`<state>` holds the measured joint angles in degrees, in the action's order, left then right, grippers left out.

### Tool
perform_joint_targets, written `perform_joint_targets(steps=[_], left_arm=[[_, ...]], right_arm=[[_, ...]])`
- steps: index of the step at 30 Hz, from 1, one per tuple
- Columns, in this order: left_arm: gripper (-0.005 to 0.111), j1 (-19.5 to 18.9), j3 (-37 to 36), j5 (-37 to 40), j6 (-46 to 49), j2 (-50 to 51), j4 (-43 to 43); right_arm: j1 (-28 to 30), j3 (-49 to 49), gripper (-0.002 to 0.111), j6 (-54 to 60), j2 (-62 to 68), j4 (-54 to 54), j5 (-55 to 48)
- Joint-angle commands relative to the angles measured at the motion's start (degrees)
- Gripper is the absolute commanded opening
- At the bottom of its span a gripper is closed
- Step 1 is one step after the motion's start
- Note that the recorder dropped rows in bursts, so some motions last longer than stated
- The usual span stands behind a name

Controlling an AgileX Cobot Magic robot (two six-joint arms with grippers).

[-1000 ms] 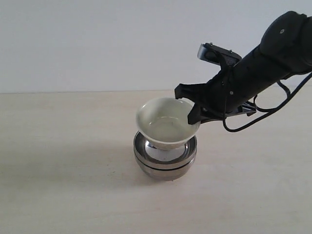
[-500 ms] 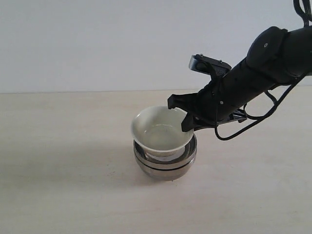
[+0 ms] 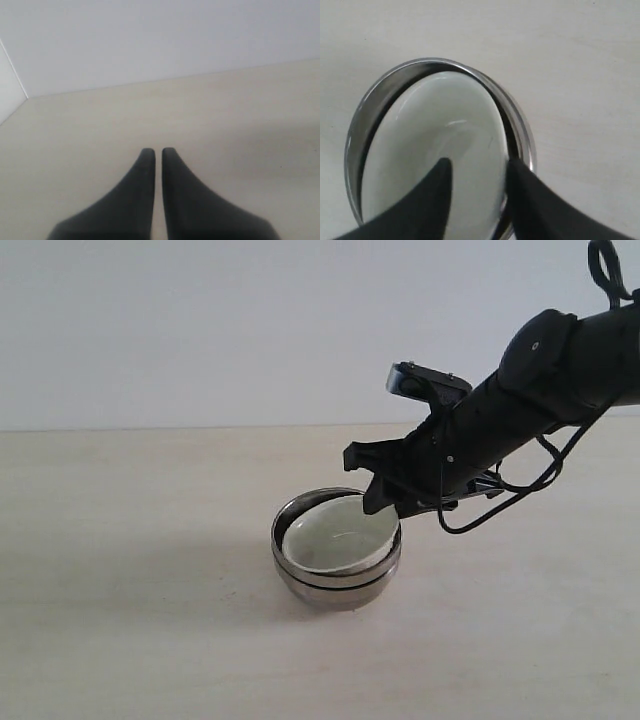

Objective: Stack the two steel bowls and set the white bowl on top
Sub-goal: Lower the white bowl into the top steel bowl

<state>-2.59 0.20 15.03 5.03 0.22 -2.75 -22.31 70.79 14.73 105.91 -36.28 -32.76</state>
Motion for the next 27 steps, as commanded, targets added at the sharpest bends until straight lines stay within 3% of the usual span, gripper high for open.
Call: perform_joint_targets(steps=[1,8,12,27], left_arm=[[0.004,-0.14,-0.2,-0.38,-0.56,-0.22,0.39],[0.004,-0.14,-0.2,-0.38,-0.56,-0.22,0.39],[0.004,-0.14,-0.2,-0.38,-0.56,-0.22,0.39],[0.004,-0.14,-0.2,-0.38,-0.56,-0.22,0.39]], right_arm=[[-0.04,-0.04,0.055,1.27,-0.2,-0.21,0.16],[-0.04,-0.04,0.03,1.01,-0.73,3.86,0.28],[-0.04,0.07,0.0,0.35,-2.78,7.78,-0.3],[-0.04,-0.17,0.0,-2.19,-0.05,10.94,-4.58]])
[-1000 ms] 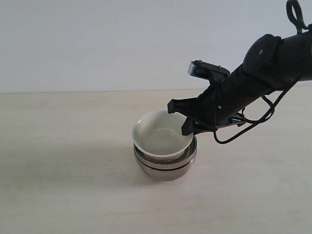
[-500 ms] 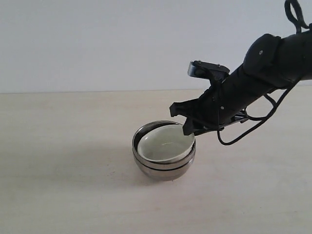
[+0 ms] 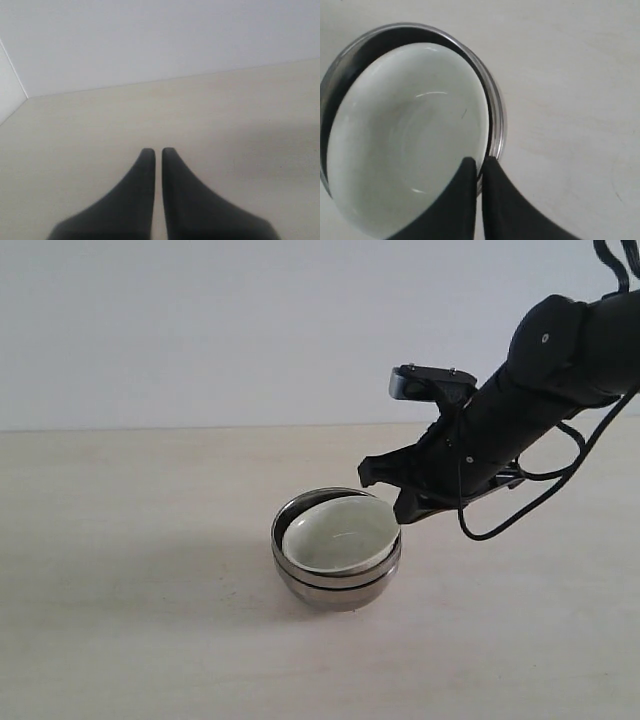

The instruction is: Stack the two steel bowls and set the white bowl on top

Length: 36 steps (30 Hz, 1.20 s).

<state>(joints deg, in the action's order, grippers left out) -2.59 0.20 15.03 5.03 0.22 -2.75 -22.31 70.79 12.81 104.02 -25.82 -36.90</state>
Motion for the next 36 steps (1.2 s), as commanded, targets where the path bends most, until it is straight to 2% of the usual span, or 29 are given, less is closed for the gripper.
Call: perform_joint_targets(steps=[1,14,20,24,31,36], left_arm=[[0.004,-0.14,-0.2,-0.38,-0.56,-0.22,0.39],[0.004,-0.14,-0.2,-0.38,-0.56,-0.22,0.39],[0.004,-0.14,-0.2,-0.38,-0.56,-0.22,0.39],[0.004,-0.14,-0.2,-0.38,-0.56,-0.22,0.39],[0.004,-0.14,-0.2,-0.38,-0.56,-0.22,0.39],[0.004,-0.14,-0.2,-0.38,-0.56,-0.22,0.39]], right_arm=[[-0.04,-0.17,0.0,-0.27,2.1,0.48,-0.32],[0.06,-0.17,0.0,-0.78,-3.0,1.63,1.1],[0.06,-0.98,0.0,-7.46,-7.8,9.52,2.18],[0.06,-7.28,0.0,-8.19,-13.15,9.91,9.79],[-1.73,-27.4,0.0,-8.19,-26.99,7.13,35.04],[-1.73,-38.06,0.0,-10.96,-34.43,7.13,42.09]])
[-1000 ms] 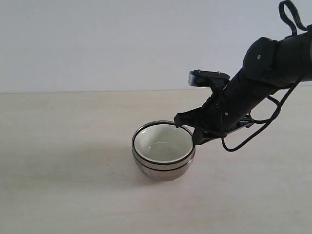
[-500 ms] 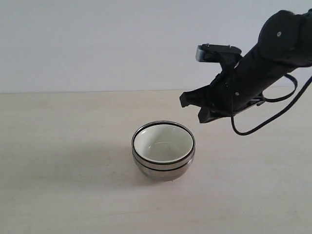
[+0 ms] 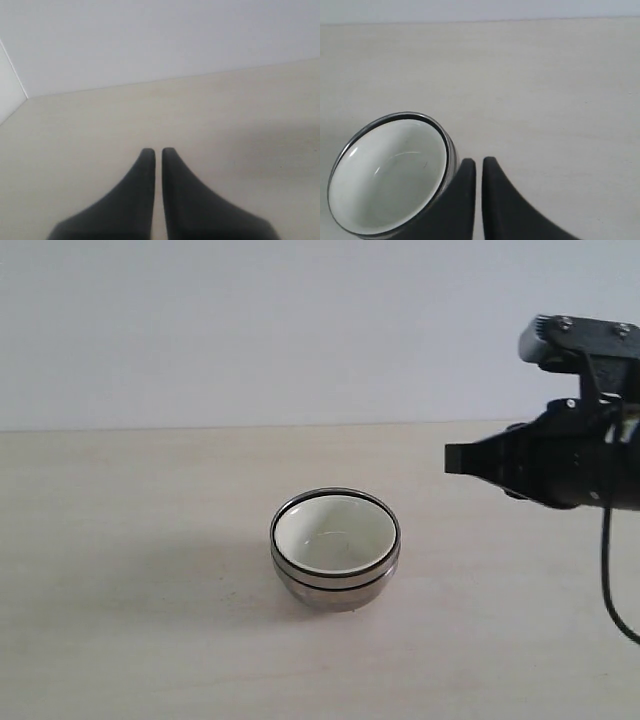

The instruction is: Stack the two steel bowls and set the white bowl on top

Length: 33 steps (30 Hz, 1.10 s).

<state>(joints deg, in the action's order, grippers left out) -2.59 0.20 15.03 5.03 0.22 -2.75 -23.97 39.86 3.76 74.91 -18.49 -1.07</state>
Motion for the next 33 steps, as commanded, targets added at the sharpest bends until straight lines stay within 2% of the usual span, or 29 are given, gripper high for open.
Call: perform_joint_targets(steps=[1,5,27,33], left_arm=[[0.004,-0.14,-0.2,-0.38,-0.56,-0.22,0.39],[0.004,-0.14,-0.2,-0.38,-0.56,-0.22,0.39],[0.004,-0.14,-0.2,-0.38,-0.56,-0.22,0.39],[0.004,-0.14,-0.2,-0.38,-0.56,-0.22,0.39]], right_arm=[[-0.07,-8.04,0.0,-2.36,-6.16,-0.42,6.01],[-0.07,-10.58,0.0,-5.81,-8.52,-0.42,4.99],[-0.07,-10.56,0.0,-4.18,-8.5,-0.42,5.09],[0.19,-10.56,0.0,-2.9,-16.67,-0.06,1.07]])
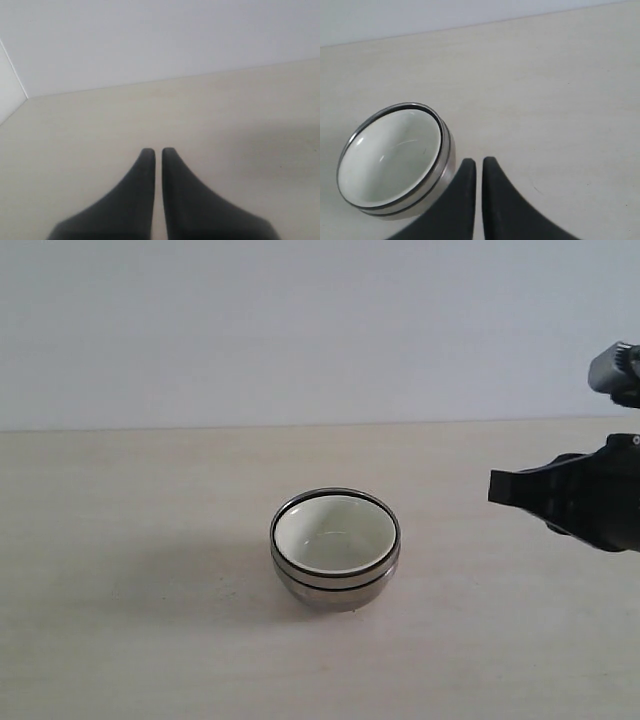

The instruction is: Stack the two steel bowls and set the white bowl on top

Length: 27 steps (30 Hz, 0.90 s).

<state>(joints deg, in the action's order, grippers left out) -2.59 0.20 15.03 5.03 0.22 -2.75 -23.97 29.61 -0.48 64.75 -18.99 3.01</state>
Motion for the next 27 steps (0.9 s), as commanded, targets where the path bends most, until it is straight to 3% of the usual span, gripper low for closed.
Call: perform_joint_targets(steps=[1,6,9,12,16,27], left_arm=[[0.004,-0.14,-0.2,-0.38,-0.56,-0.22,0.39],[0.004,-0.14,-0.2,-0.38,-0.56,-0.22,0.39],[0.004,-0.14,-0.2,-0.38,-0.56,-0.22,0.39],[0.004,-0.14,-0.2,-0.38,-0.56,-0.22,0.39],[0.004,-0.14,-0.2,-0.38,-0.56,-0.22,0.39],[0.004,-0.14,-0.2,-0.38,-0.56,-0.22,0.39]], right_arm=[[0.86,-0.32,0.0,2.07,-9.37,0.44,-5.01],[7.0,-4.52,0.0,4.37,-25.38,0.44,-6.13],[11.61,-15.29,0.0,0.48,-38.83,-0.46,2.96],[12.0,-23.03,0.0,-7.21,-46.56,-0.59,9.77],[13.13,-29.61,0.0,-0.92,-55.82,-0.59,14.79],[19.96,-29.61,0.0,7.13,-64.75,-0.48,-6.94]])
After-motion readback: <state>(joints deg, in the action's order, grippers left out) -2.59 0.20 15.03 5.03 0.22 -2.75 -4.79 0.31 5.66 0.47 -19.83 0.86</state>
